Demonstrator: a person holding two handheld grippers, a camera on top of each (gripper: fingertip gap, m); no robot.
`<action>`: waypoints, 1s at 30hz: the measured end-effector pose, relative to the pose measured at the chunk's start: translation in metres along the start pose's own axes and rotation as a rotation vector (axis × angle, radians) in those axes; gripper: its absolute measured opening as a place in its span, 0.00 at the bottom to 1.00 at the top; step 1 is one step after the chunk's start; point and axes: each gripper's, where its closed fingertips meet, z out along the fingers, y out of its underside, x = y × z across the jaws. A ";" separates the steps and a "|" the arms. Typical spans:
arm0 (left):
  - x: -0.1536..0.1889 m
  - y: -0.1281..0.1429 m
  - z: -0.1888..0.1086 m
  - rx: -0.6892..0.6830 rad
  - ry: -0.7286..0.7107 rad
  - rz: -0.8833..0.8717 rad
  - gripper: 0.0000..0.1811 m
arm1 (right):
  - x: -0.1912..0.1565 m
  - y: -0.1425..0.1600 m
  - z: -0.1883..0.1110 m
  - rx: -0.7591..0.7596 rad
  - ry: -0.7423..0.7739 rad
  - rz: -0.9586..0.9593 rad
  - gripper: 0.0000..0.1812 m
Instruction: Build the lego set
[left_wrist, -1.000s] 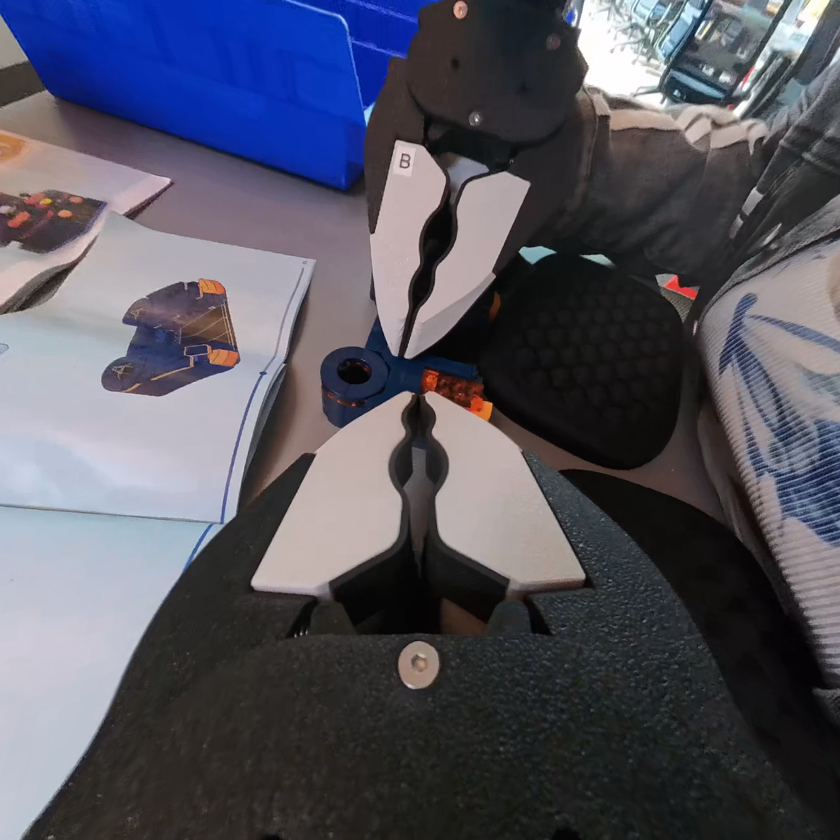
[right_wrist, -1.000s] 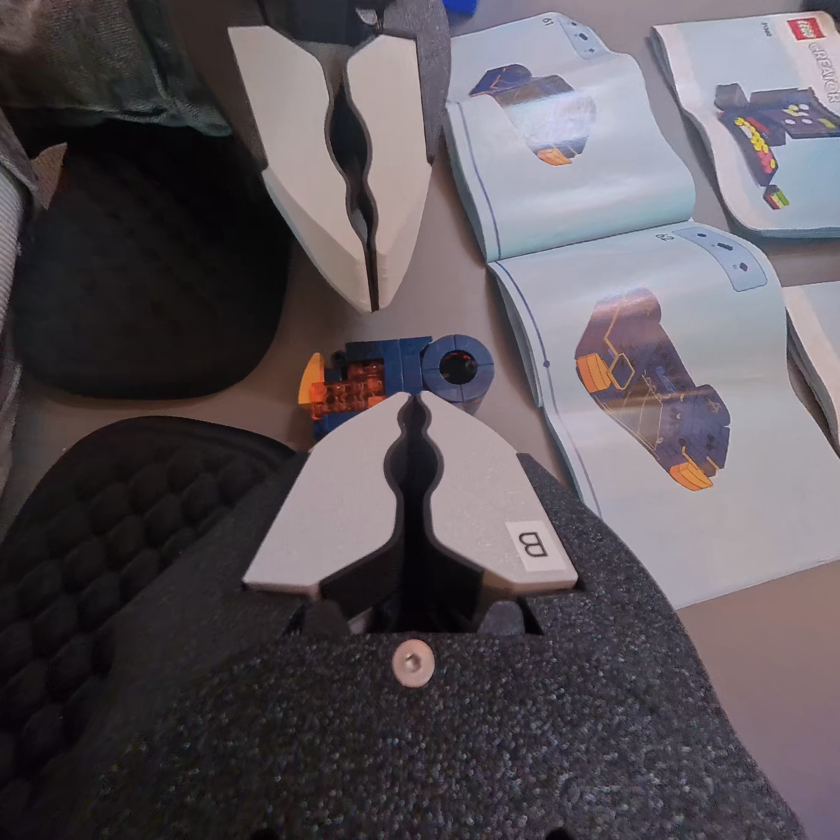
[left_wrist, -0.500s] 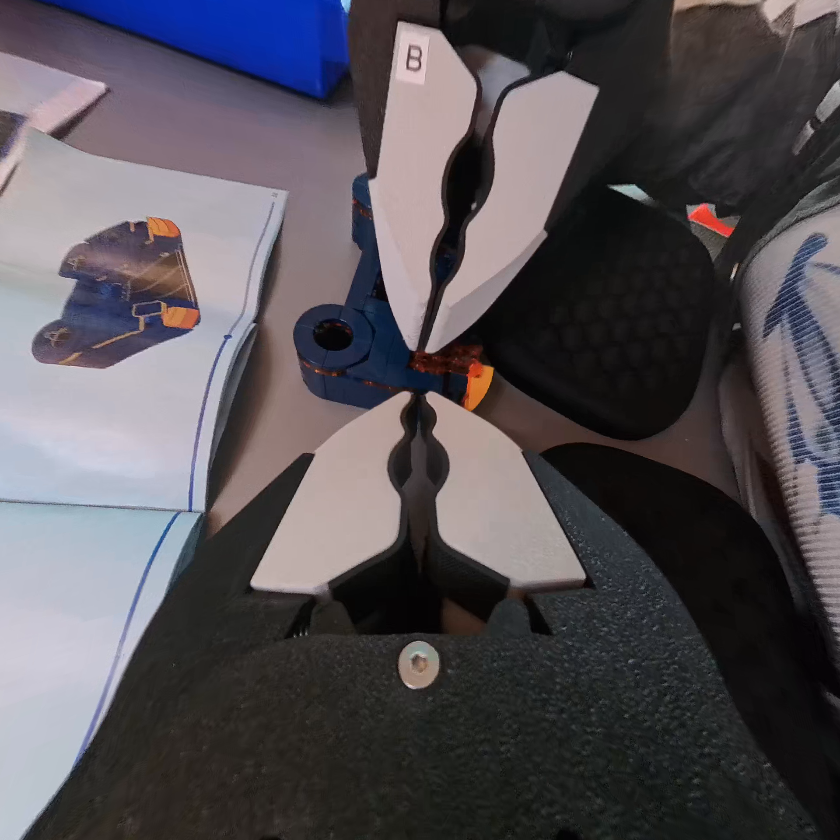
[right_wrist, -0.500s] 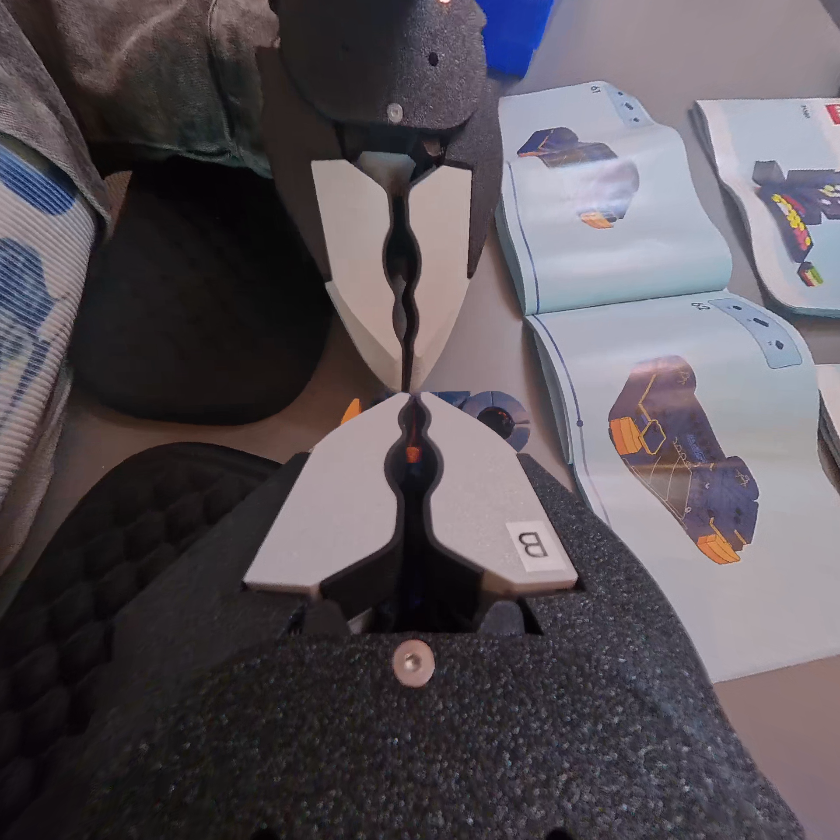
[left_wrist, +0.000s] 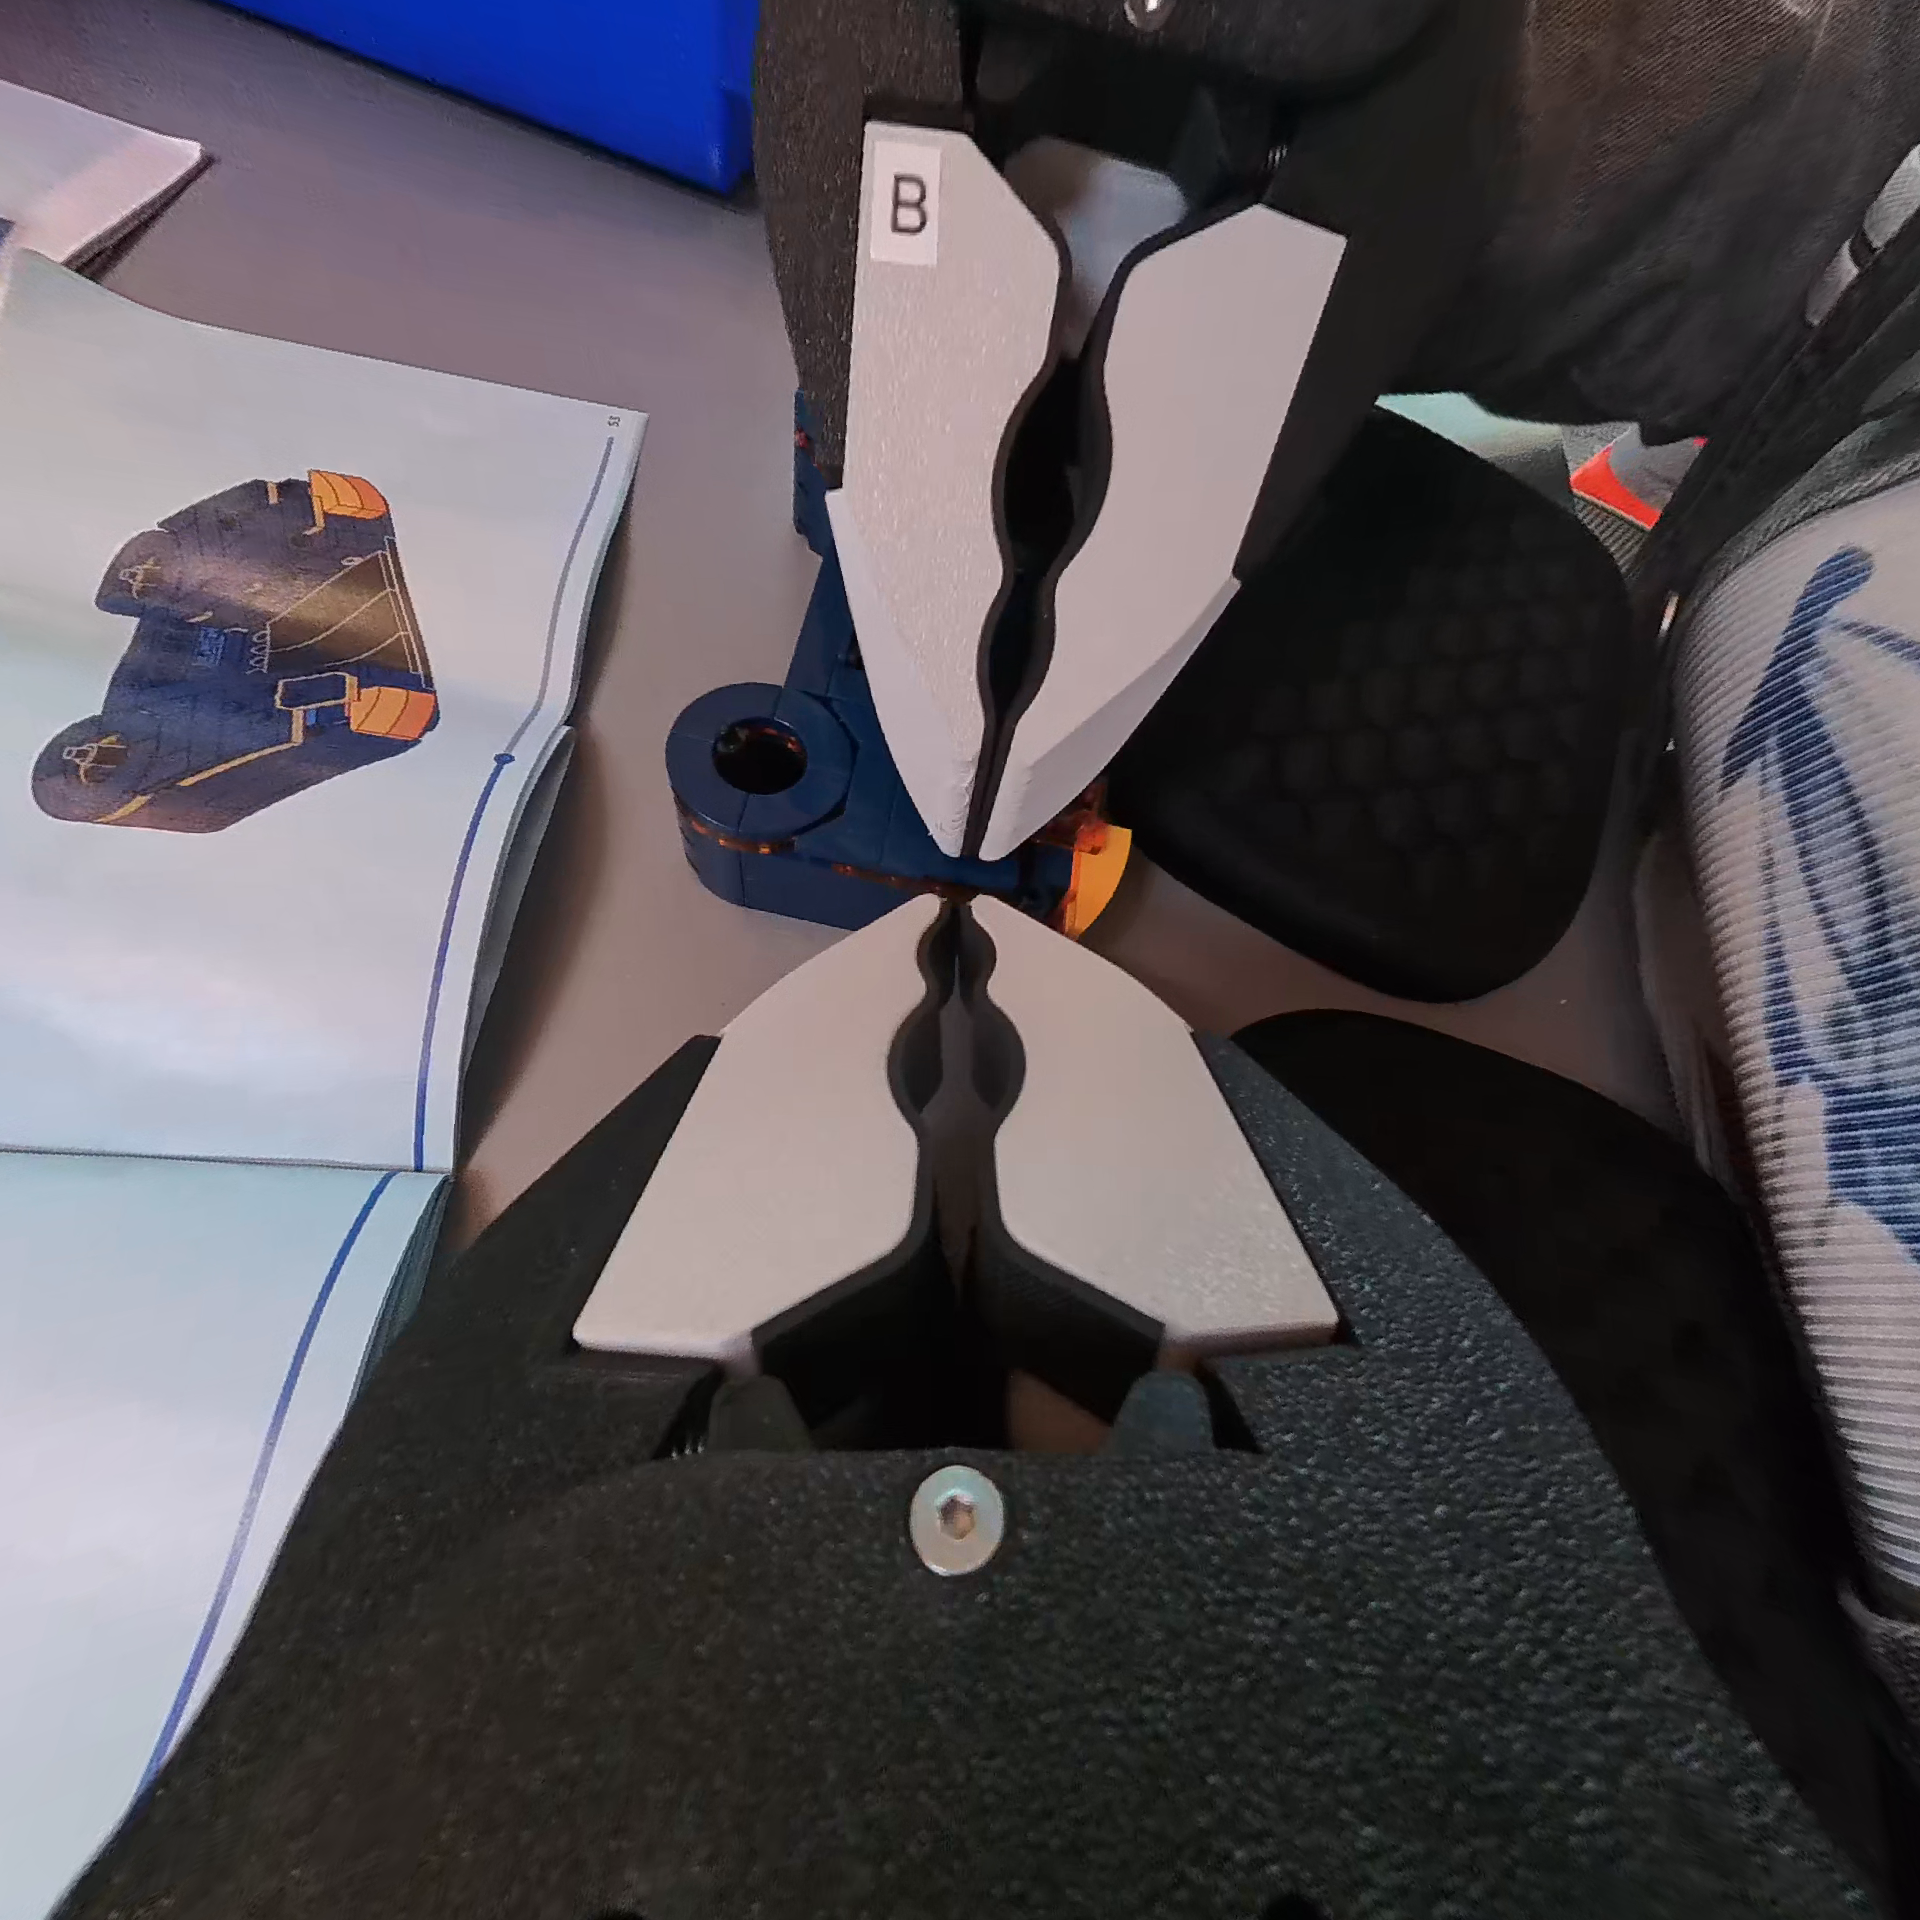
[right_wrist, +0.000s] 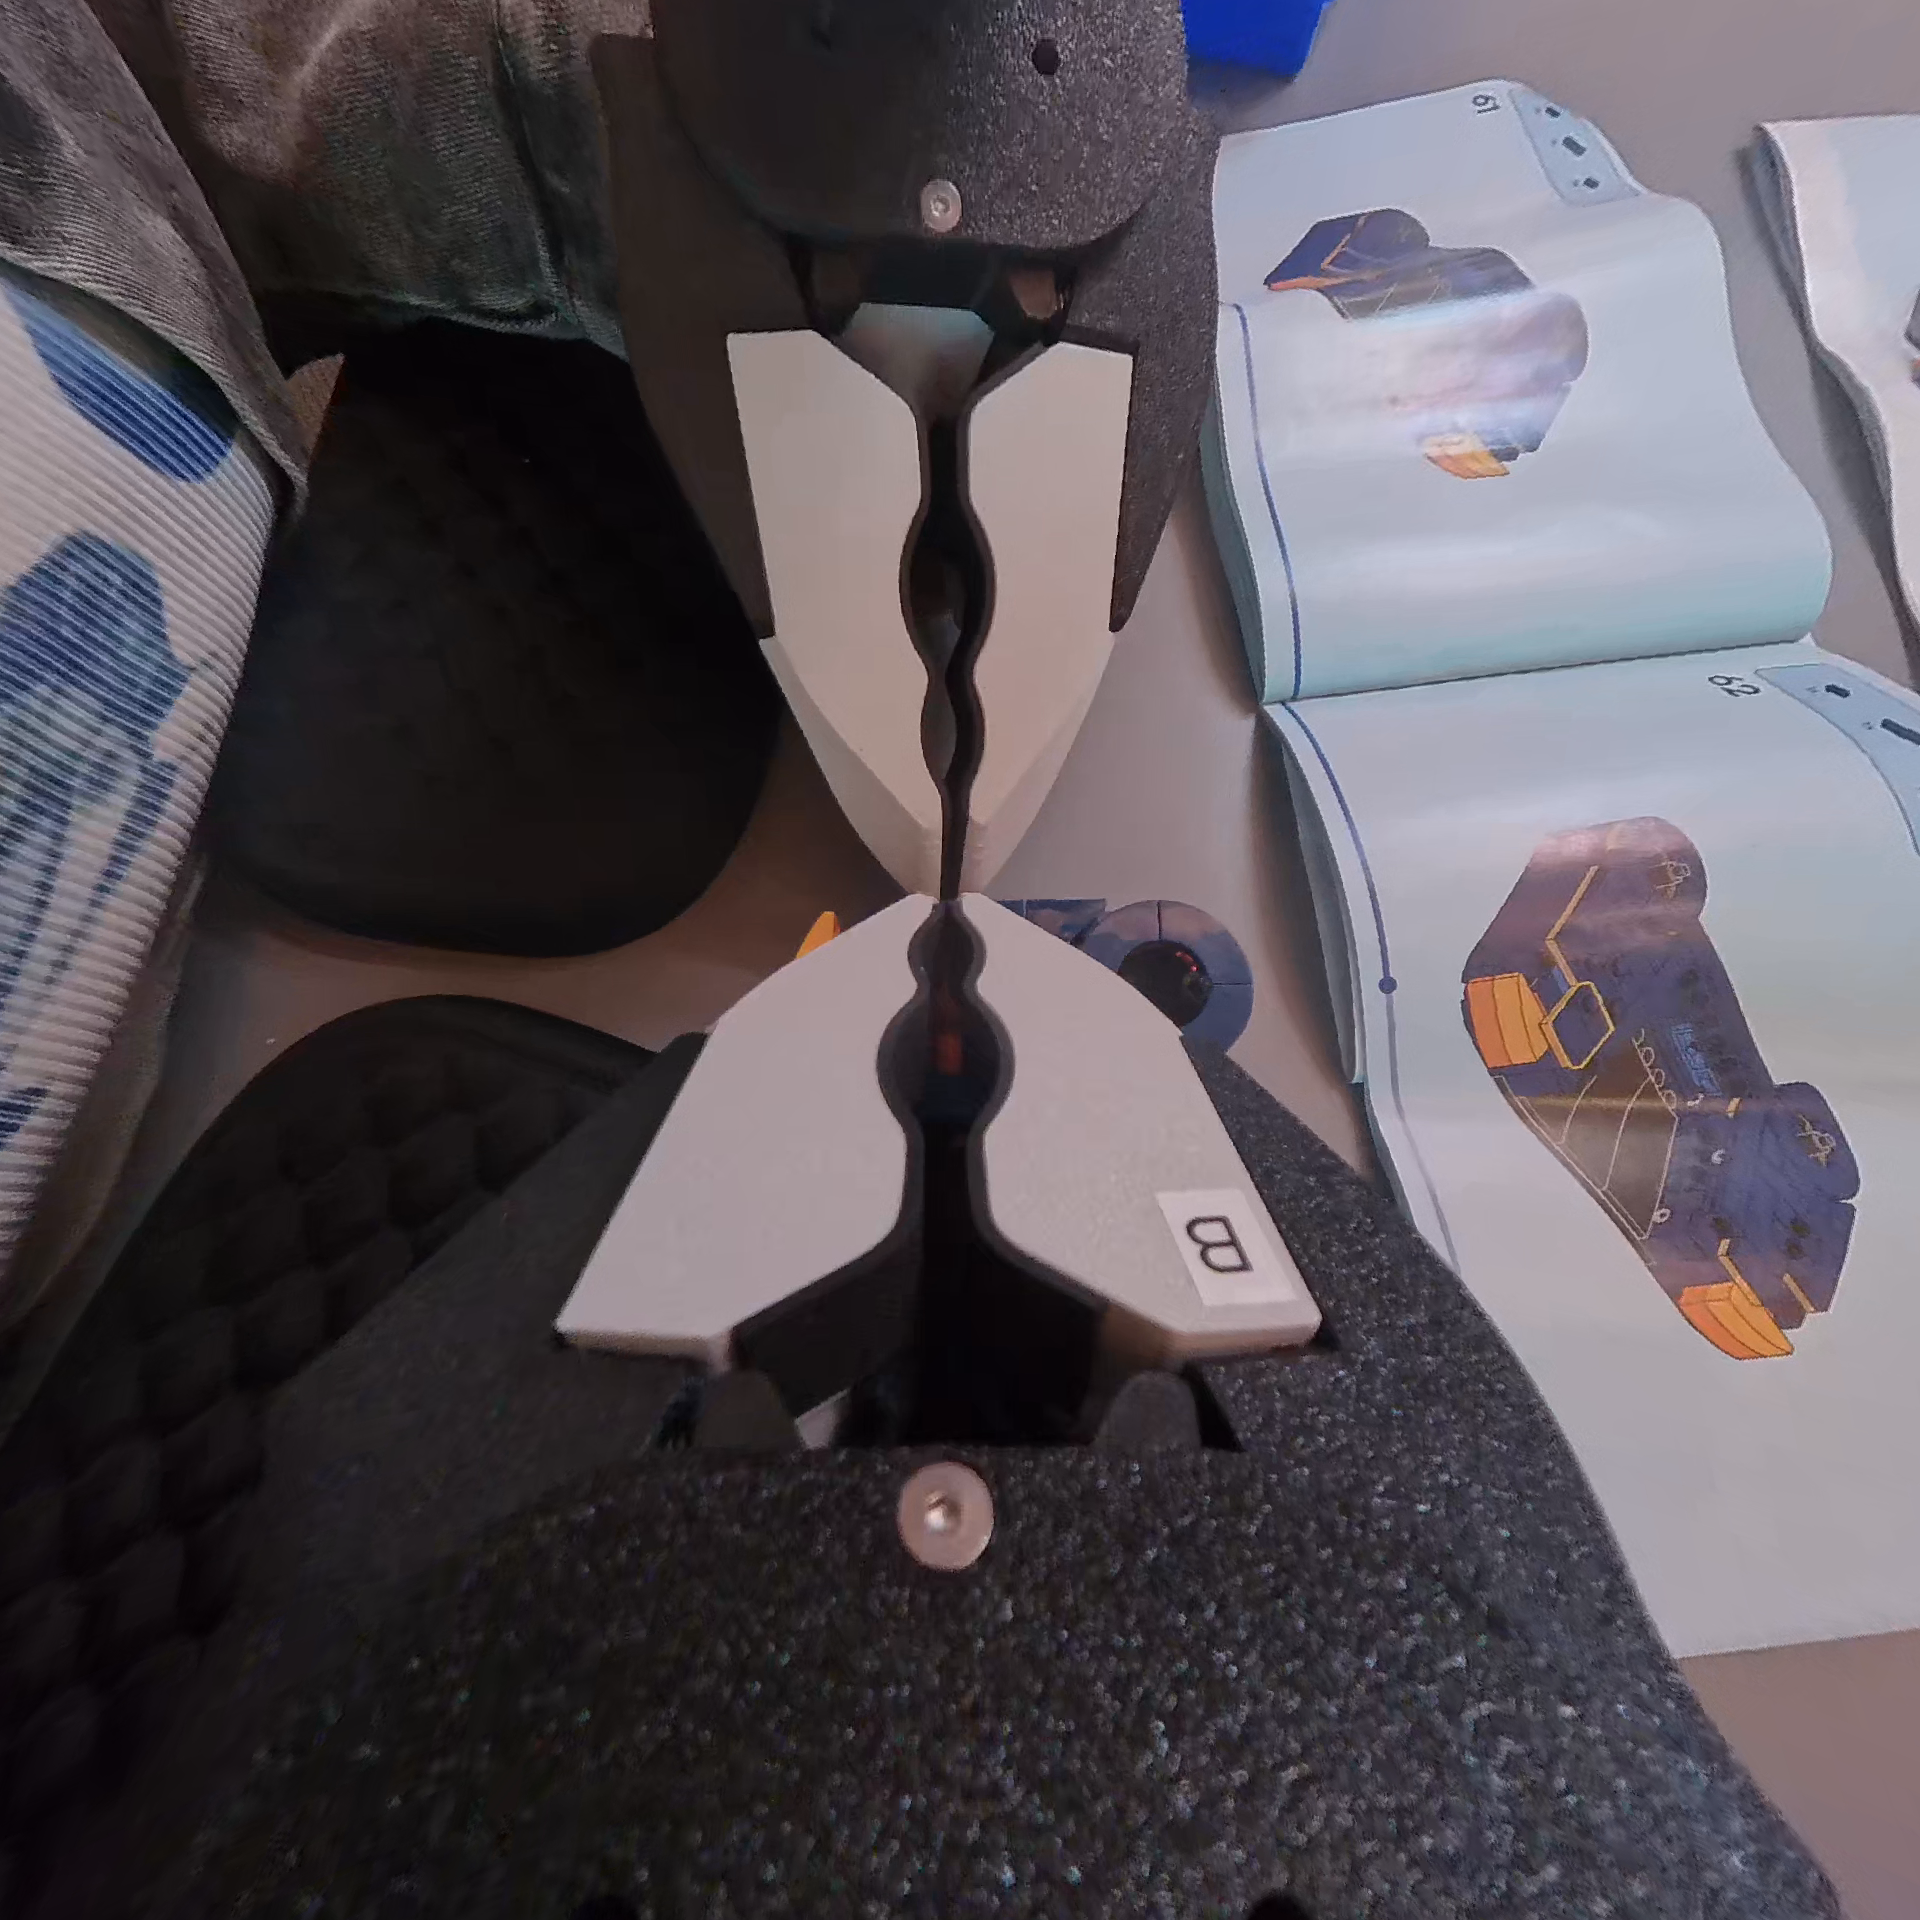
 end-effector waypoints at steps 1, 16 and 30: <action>0.000 0.000 0.000 0.000 0.000 -0.001 0.00 | 0.000 0.000 0.000 0.000 0.000 0.001 0.00; 0.002 0.000 -0.001 0.000 0.017 -0.018 0.00 | 0.000 -0.001 0.002 -0.030 0.085 -0.090 0.00; 0.008 -0.011 -0.004 0.069 0.000 0.061 0.00 | 0.008 0.003 -0.005 -0.060 0.086 -0.024 0.00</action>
